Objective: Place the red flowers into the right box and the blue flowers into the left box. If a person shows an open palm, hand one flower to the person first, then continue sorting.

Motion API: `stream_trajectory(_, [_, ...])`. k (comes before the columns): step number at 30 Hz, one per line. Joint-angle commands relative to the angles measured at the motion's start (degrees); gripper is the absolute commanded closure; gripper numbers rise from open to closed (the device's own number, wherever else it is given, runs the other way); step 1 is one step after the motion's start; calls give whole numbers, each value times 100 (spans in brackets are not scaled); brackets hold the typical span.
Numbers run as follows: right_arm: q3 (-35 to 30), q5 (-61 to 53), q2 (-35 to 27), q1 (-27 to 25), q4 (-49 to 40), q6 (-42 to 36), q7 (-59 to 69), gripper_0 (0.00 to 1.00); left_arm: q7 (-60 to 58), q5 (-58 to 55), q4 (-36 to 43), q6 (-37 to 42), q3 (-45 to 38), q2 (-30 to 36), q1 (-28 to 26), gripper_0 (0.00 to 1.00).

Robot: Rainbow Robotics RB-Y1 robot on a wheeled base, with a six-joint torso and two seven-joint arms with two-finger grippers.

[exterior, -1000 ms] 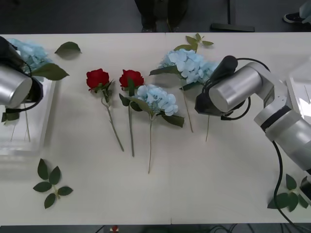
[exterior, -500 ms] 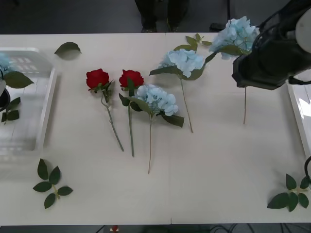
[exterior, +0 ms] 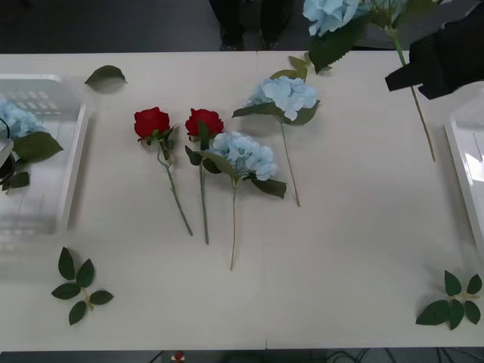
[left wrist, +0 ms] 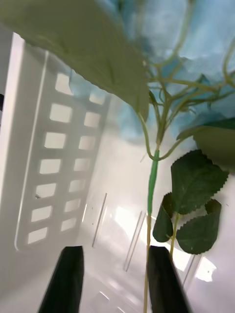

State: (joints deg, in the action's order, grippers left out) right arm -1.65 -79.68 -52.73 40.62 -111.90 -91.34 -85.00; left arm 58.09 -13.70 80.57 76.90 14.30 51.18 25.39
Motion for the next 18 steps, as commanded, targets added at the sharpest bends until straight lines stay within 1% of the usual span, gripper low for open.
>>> stream_trajectory(1, [165,-381,-35,16,-157,1145,-667,100,159,-54,72,26,-94,59,151,44])
stream_trajectory(4, [394,-495,-18,16,-368,1734,-869,100,159,-54,72,26,-94,59,151,42])
stream_trajectory(5, [429,-478,-9,8,-438,1804,-869,100,159,-54,72,26,-94,59,151,42])
stream_trajectory(6, [508,-434,53,-28,-597,1988,-843,100,159,-54,72,26,-94,59,151,40])
stream_trajectory(8, [614,-372,149,-80,-720,2252,-825,100,159,-54,72,26,-94,59,151,37])
stream_trajectory(10, [825,-100,299,-151,-992,2709,-790,100,159,-54,72,26,-94,59,151,32])
stream_trajectory(12, [1088,252,396,-177,-1256,2955,-571,100,185,-124,72,62,-77,-99,151,29])
stream_trajectory(14, [1290,568,475,-203,-1449,3052,-324,100,229,-150,125,229,-138,-117,239,25])
stream_trajectory(18, [1703,1306,615,-247,-1722,3351,89,100,290,-212,389,659,-200,-134,318,22])
